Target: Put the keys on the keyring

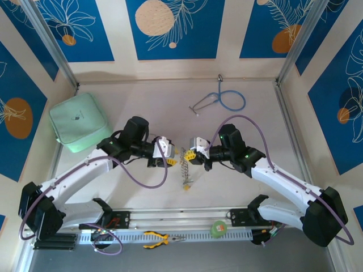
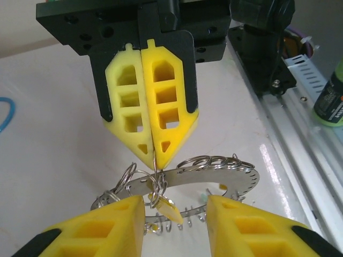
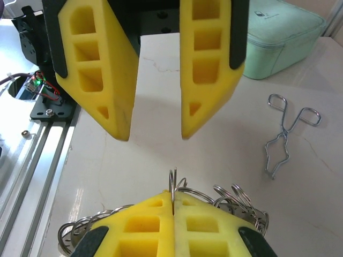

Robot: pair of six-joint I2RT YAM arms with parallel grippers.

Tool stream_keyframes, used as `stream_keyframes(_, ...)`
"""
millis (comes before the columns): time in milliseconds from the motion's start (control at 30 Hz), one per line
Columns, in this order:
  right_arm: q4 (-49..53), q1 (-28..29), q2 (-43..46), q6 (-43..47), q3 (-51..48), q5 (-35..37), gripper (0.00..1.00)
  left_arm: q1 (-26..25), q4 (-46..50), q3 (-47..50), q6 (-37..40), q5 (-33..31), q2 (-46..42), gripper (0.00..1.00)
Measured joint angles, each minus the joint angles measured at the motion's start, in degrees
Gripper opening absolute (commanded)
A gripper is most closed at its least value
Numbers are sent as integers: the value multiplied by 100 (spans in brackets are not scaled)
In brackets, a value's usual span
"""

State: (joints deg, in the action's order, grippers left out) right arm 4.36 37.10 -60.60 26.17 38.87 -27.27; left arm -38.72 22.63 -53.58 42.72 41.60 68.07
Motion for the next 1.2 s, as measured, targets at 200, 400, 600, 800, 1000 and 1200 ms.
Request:
stream_keyframes(200, -20, 94, -68, -7, 0, 0, 0, 0, 72, -98, -181, 81, 131, 36)
stream_keyframes(400, -90, 157, -116, -50, 0, 0, 0, 0, 87, -162, -295, 79, 293, 29)
stream_keyframes(600, -144, 216, -136, -94, 2, 2, 0, 0, 101, -188, -376, 76, 369, 23)
stream_keyframes(800, -210, 232, -179, -136, 37, 4, 0, -2, 103, -210, -428, 74, 369, 17)
stream_keyframes(1000, -275, 234, -190, -225, 50, 2, 0, -2, 105, -210, -426, 26, 369, 19)
stream_keyframes(1200, -319, 256, -214, -267, 52, 4, 0, -2, 155, -216, -420, 17, 369, 10)
